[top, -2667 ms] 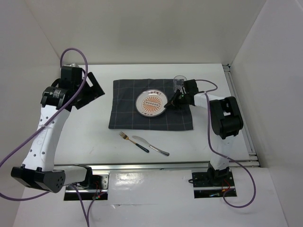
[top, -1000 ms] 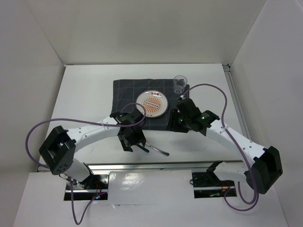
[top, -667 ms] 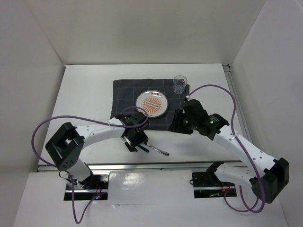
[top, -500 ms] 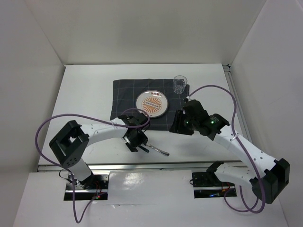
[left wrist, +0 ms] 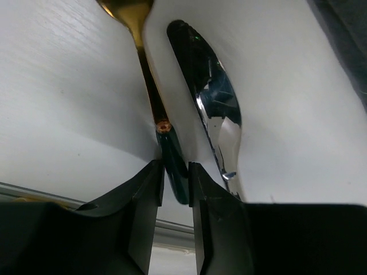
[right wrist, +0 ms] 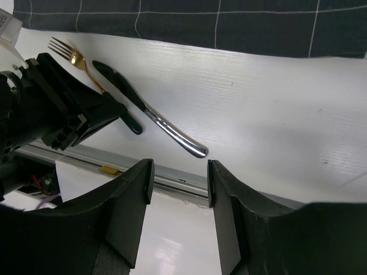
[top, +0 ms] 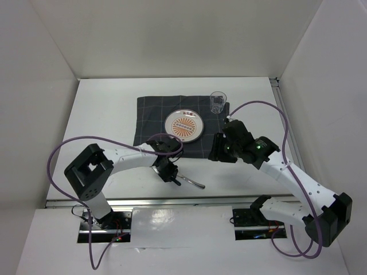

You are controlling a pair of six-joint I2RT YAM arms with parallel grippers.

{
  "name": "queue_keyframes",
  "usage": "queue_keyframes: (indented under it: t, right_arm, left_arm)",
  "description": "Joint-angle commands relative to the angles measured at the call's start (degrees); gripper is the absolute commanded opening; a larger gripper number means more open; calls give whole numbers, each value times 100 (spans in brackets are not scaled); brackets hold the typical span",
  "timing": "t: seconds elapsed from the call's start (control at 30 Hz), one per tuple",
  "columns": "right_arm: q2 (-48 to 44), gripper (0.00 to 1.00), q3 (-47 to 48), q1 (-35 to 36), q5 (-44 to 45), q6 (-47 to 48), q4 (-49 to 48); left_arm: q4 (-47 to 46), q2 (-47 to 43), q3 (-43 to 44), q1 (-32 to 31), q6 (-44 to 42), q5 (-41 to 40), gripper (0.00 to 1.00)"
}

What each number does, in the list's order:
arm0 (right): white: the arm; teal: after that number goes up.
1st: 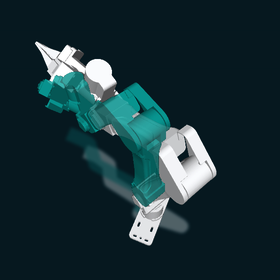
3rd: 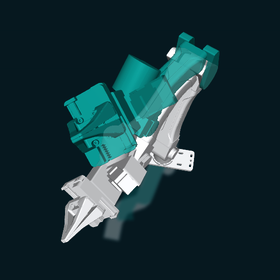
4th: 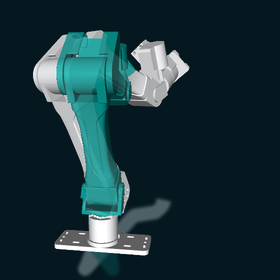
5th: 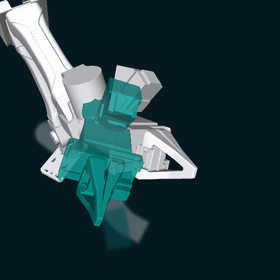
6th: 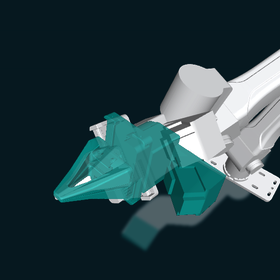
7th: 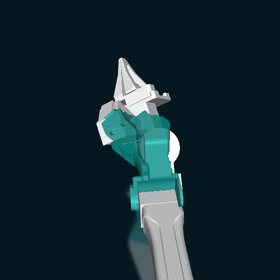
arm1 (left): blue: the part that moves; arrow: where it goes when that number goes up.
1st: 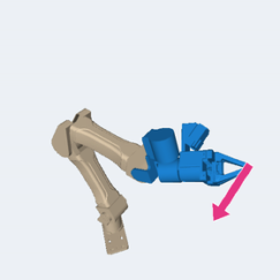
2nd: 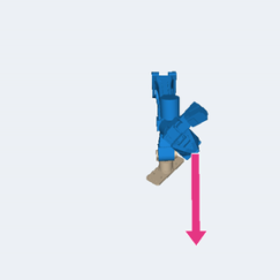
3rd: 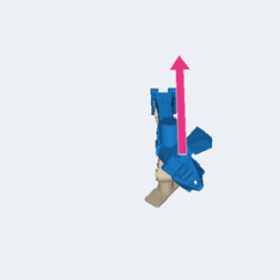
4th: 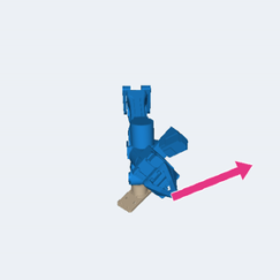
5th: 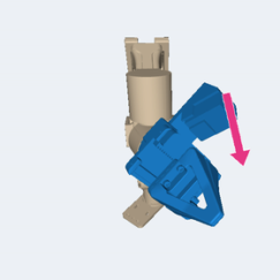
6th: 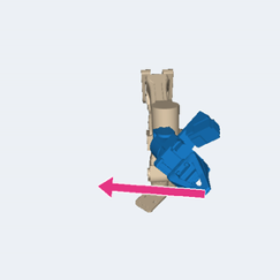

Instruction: Set the dinner table for one person

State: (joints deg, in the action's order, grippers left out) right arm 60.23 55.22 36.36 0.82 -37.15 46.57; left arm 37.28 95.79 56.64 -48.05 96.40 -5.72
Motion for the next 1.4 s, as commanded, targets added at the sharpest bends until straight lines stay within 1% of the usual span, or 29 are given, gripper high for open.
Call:
queue_keyframes:
  t: [0.0, 0.13, 0.23, 0.3, 0.43, 0.47, 0.5, 0.57, 0.67, 0.77, 0.83, 0.87, 0.9, 0.93, 0.97, 1.03, 1.07, 1.1, 1.13, 1.17, 1.2, 1.27, 1.3, 1.37]
  right_arm:
    - [-55, 53, 270, -24, 190, 137, 125]
    - [-2, 53, 270, -24, 243, 199, 125]
    - [51, 53, 323, -24, 296, 252, 125]
    - [51, 53, 323, -24, 348, 252, 125]
    - [51, 53, 323, -24, 401, 365, 125]
    - [103, 53, 383, -24, 401, 366, 125]
    - [103, 53, 384, -24, 462, 366, 125]
    - [103, 53, 437, -24, 463, 366, 125]
    - [156, 53, 559, -24, 594, 419, 177]
    - [156, 53, 621, -24, 656, 419, 239]
    - [208, 53, 621, -24, 709, 419, 239]
    - [209, 53, 674, -24, 709, 419, 239]
    - [261, 53, 674, -24, 709, 419, 187]
    - [261, 53, 674, -76, 709, 419, 186]
    - [322, 53, 674, -76, 709, 419, 134]
    - [323, 53, 727, -76, 639, 366, 81]
    - [323, 53, 727, -76, 639, 366, 28]
    - [375, 53, 779, -76, 639, 366, 28]
    - [376, 53, 832, -76, 578, 366, -24]
    - [376, 53, 832, -76, 577, 427, -25]
    - [428, 53, 902, -76, 577, 427, -25]
    - [498, 53, 903, -76, 630, 488, -25]
    - [499, 53, 981, -129, 691, 489, 27]
    - [499, 53, 1043, -129, 744, 542, 80]
  left_arm:
    - [218, 265, -74, -55, 317, 27, 41]
    - [298, 318, -197, -222, 441, 140, 41]
    - [438, 257, -259, -222, 494, 141, 42]
    - [377, 168, -390, -222, 494, 80, 41]
    - [438, 107, -391, -222, 547, 27, 14]
    - [638, 107, -304, -222, 599, 27, 2]
    - [754, -24, -303, -222, 599, -52, 0]
    - [1000, -235, -163, -275, 652, -236, 0]
    - [1615, -849, -22, -380, 862, -473, 0]
    - [2195, -1437, 154, -380, 863, -623, 0]
    - [2537, -1615, 416, -380, 785, -790, 0]
    - [2896, -1668, 548, -380, 592, -982, 0]
    - [2899, -1721, 671, -380, 225, -1123, 0]
    - [2769, -1721, 1021, -311, -309, -1247, 0]
    - [2689, -1634, 1224, -206, -1254, -1387, 0]
    - [2801, -1126, 1742, 58, -2043, -1484, 0]
    - [2872, -863, 2345, 311, -2412, -1546, 0]
    - [3212, -573, 2682, 410, -2946, -1729, 0]
    - [3216, -283, 2972, 480, -3300, -1827, 0]
    - [3337, 251, 3524, 568, -3608, -1967, 0]
    - [3504, 491, 3790, 569, -3941, -2256, 0]
    - [3602, 1079, 4274, 726, -4312, -2460, 0]
    - [3655, 1230, 4650, 797, -4653, -2522, 0]
    - [3603, 1494, 4908, 1077, -5050, -2400, 0]
